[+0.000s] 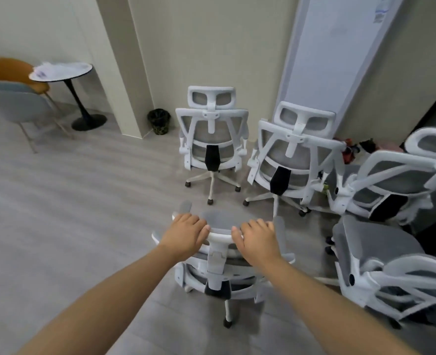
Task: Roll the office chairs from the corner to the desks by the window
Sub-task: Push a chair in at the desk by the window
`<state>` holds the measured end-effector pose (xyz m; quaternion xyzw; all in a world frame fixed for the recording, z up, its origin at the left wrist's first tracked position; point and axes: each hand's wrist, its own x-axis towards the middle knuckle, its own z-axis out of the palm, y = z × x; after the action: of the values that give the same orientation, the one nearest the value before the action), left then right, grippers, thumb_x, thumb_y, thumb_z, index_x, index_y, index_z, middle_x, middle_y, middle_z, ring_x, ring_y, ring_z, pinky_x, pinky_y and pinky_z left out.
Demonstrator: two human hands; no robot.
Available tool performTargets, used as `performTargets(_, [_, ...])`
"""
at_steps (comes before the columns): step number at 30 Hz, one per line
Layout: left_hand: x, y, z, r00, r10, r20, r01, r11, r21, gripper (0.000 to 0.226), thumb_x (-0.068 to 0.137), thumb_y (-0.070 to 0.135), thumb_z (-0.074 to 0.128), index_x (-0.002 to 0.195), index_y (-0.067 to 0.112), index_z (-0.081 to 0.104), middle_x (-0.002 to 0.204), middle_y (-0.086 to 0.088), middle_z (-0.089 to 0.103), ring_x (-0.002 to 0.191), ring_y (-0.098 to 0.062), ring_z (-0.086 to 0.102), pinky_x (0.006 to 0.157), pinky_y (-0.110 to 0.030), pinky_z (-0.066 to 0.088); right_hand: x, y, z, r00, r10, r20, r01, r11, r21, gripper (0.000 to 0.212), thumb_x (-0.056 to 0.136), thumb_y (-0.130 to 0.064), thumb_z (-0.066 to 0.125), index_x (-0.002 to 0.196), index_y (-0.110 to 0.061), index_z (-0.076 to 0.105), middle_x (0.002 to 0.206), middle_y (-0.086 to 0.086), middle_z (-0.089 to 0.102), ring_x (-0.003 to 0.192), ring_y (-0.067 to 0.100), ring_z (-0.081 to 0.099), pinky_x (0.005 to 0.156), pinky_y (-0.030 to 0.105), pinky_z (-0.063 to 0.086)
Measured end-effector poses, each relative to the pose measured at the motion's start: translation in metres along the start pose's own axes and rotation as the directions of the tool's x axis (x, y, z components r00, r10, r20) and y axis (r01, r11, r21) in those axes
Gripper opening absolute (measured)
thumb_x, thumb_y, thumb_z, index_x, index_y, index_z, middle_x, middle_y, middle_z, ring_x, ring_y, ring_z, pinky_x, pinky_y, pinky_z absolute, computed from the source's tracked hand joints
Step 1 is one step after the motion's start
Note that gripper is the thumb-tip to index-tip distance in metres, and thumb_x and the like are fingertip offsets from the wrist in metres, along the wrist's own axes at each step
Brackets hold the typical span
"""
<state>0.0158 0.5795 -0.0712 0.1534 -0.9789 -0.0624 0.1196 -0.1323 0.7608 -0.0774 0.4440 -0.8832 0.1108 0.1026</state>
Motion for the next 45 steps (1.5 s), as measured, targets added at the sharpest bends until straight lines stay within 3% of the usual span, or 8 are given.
performTargets(6, [-0.126, 0.024, -0.018, 0.985, -0.154, -0.073, 0.16, 0.984, 0.075, 0.04, 0.1, 0.039, 0.026, 0.086, 0.022, 0.058, 0.079, 0.004, 0.055, 0.079, -0.02, 0.046, 0.082, -0.038, 0.041, -0.08, -0.05, -0.018, 0.985, -0.159, 0.072, 0.156, 0.987, 0.05, 0.055, 0.097, -0.047, 0.021, 0.082, -0.02, 0.067, 0.082, -0.002, 0.067, 0.08, 0.022, 0.055, 0.079, 0.041, 0.039])
performTargets(10, [-0.214, 0.048, -0.031, 0.961, -0.268, -0.073, 0.274, 0.958, 0.089, 0.039, 0.099, 0.039, 0.025, 0.087, 0.023, 0.058, 0.079, 0.005, 0.055, 0.081, -0.02, 0.047, 0.086, -0.036, 0.039, -0.135, -0.08, -0.025, 0.963, -0.26, 0.064, 0.251, 0.96, 0.123, 0.052, 0.097, -0.044, 0.026, 0.079, -0.019, 0.067, 0.077, -0.002, 0.066, 0.077, 0.022, 0.054, 0.081, 0.041, 0.039])
performTargets(19, [-0.377, 0.1, -0.066, 0.83, -0.549, -0.098, 0.557, 0.824, 0.103, 0.042, 0.101, 0.042, 0.022, 0.09, 0.023, 0.057, 0.085, 0.004, 0.056, 0.086, -0.02, 0.046, 0.092, -0.036, 0.038, -0.225, -0.153, -0.049, 0.837, -0.537, 0.111, 0.509, 0.836, 0.207, 0.051, 0.096, -0.048, 0.022, 0.078, -0.019, 0.059, 0.076, -0.001, 0.063, 0.076, 0.024, 0.055, 0.083, 0.042, 0.039])
performTargets(32, [-0.559, 0.177, -0.091, 0.494, -0.834, -0.246, 0.87, 0.475, 0.136, 0.04, 0.103, 0.042, 0.023, 0.086, 0.024, 0.054, 0.082, 0.006, 0.054, 0.082, -0.019, 0.047, 0.084, -0.036, 0.041, -0.32, -0.261, -0.054, 0.536, -0.843, -0.04, 0.798, 0.491, 0.35, 0.044, 0.096, -0.045, 0.033, 0.072, -0.019, 0.06, 0.07, -0.003, 0.061, 0.07, 0.022, 0.053, 0.079, 0.04, 0.039])
performTargets(38, [-0.651, 0.195, -0.116, 0.346, -0.904, -0.25, 0.938, 0.331, 0.099, 0.045, 0.102, 0.043, 0.02, 0.092, 0.022, 0.058, 0.086, 0.003, 0.058, 0.085, -0.021, 0.05, 0.084, -0.038, 0.042, -0.371, -0.342, -0.069, 0.333, -0.943, -0.023, 0.87, 0.297, 0.394, 0.046, 0.096, -0.047, 0.025, 0.075, -0.021, 0.056, 0.071, -0.005, 0.059, 0.07, 0.022, 0.051, 0.079, 0.038, 0.034])
performTargets(45, [-0.781, 0.184, -0.145, 0.188, -0.951, -0.245, 0.982, 0.189, 0.018, 0.045, 0.098, 0.047, 0.019, 0.093, 0.022, 0.056, 0.092, 0.002, 0.058, 0.093, -0.022, 0.047, 0.088, -0.038, 0.038, -0.454, -0.462, -0.075, 0.202, -0.977, -0.061, 0.893, 0.159, 0.421, 0.046, 0.095, -0.046, 0.026, 0.072, -0.021, 0.056, 0.068, -0.001, 0.061, 0.069, 0.026, 0.056, 0.077, 0.038, 0.033])
